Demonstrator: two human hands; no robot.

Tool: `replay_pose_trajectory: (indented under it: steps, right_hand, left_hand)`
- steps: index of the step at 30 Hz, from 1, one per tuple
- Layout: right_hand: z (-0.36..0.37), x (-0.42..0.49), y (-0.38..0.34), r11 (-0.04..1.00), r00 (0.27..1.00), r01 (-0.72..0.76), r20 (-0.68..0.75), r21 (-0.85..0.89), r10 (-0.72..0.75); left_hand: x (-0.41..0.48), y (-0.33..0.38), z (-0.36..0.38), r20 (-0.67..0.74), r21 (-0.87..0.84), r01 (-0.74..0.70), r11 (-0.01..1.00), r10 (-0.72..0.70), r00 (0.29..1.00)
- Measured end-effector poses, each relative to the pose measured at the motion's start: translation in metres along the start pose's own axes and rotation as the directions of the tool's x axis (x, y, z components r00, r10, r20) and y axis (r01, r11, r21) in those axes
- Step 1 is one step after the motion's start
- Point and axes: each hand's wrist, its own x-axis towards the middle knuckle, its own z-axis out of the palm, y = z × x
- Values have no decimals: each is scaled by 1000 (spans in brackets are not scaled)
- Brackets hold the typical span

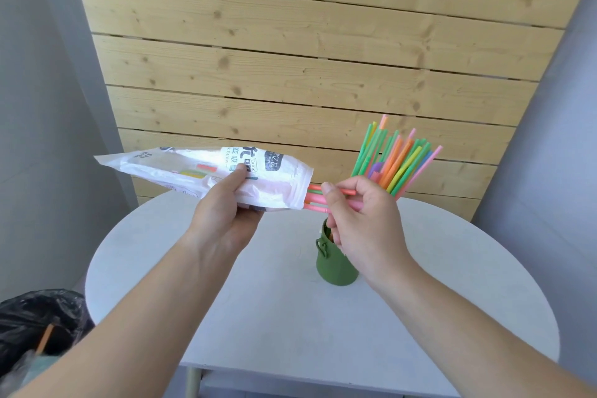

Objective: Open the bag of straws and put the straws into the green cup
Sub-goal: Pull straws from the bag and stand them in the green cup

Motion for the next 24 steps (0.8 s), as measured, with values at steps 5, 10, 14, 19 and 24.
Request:
replay_pose_trajectory:
  steps: [5,10,14,19,24]
  right_hand:
    - [-9,8,-3,998,999,39,-34,43,-38]
    - [-14,12,-5,995,999,31,-31,96,-28]
    - [-23,20,-6,992,992,126,-32,18,-125]
    - [-34,29,-10,980,982,182,-32,-77,-185]
    - [-45,35,-11,981,983,181,-3,-69,-181]
  left_hand:
    - [-1,4,1,3,-39,-11,999,12,1000]
    - [-1,5,1,-5,-59,-14,998,13,1000]
    - [2,7,-2,-28,-71,-16,997,14,1000]
    - [2,8,-4,-35,-81,-36,996,33,999]
    - [4,10,-5,-39,-114,-35,993,31,999]
